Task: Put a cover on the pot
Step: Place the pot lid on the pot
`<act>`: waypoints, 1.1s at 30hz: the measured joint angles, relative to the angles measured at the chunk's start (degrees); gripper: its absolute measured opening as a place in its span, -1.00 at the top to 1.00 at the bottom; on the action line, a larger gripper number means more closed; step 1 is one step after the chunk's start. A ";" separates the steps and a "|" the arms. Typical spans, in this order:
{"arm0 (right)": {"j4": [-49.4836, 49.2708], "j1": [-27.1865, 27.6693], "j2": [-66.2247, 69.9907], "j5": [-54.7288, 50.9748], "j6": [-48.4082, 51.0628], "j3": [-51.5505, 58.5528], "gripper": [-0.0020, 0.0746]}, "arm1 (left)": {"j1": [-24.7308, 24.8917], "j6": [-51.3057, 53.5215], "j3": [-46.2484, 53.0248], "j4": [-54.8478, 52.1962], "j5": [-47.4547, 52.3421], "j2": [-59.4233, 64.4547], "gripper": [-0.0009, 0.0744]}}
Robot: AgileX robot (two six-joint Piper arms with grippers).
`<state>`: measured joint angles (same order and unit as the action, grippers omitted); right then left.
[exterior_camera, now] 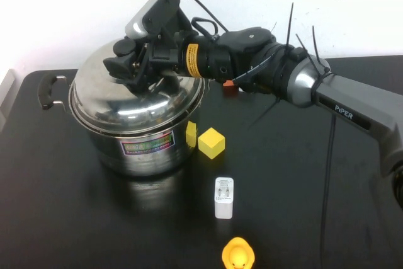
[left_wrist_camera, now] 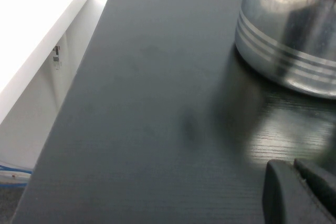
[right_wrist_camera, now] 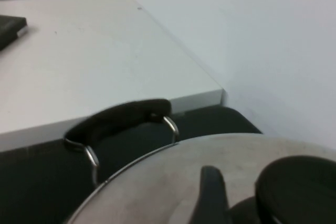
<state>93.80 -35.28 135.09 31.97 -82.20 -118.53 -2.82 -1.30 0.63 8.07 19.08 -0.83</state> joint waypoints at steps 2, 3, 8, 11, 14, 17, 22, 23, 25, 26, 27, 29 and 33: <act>0.52 0.00 0.37 -0.88 -0.89 0.00 -0.34 | 0.00 0.00 0.00 0.00 0.00 0.00 0.98; 0.66 0.00 0.58 -1.13 -1.35 0.00 -0.34 | 0.00 0.00 0.00 0.00 0.00 0.00 0.98; 0.71 0.00 1.06 -1.56 -2.12 0.00 -0.34 | 0.00 0.00 0.00 0.00 0.00 0.00 0.98; 0.71 0.00 1.20 -1.56 -2.25 0.00 -0.34 | 0.00 0.00 0.00 0.00 0.00 0.00 0.98; 0.71 0.00 1.20 -1.56 -2.37 0.00 -0.34 | 0.00 0.00 0.00 0.00 0.00 0.00 0.98; 0.71 0.00 1.20 -1.56 -2.45 0.00 -0.34 | 0.00 0.00 0.00 0.00 0.00 0.00 0.98; 0.60 0.00 1.20 -1.56 -2.58 0.00 -0.34 | 0.00 0.00 0.00 0.00 0.00 0.00 0.98; 0.60 0.00 1.20 -1.56 -2.58 0.00 -0.34 | 0.00 0.00 0.00 0.00 0.00 0.00 0.98; 0.60 0.00 1.20 -1.56 -2.58 0.00 -0.34 | 0.00 0.00 0.00 0.00 0.00 0.00 0.98; 0.60 0.00 1.20 -1.56 -2.58 0.00 -0.34 | 0.00 0.00 0.00 0.00 0.00 0.00 0.98; 0.60 0.11 1.20 -1.56 -2.58 0.00 -0.34 | 0.00 0.00 0.00 0.00 0.00 0.00 0.98; 0.60 0.33 1.20 -1.41 -2.58 0.00 -0.34 | 0.00 0.00 0.00 0.00 0.00 0.00 0.98; 0.52 2.20 1.20 2.26 -3.85 0.00 -0.44 | 0.00 0.00 0.00 0.00 0.00 0.00 0.98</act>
<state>94.32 -33.08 136.29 34.23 -86.05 -118.53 -2.82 -1.30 0.63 8.07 19.08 -0.83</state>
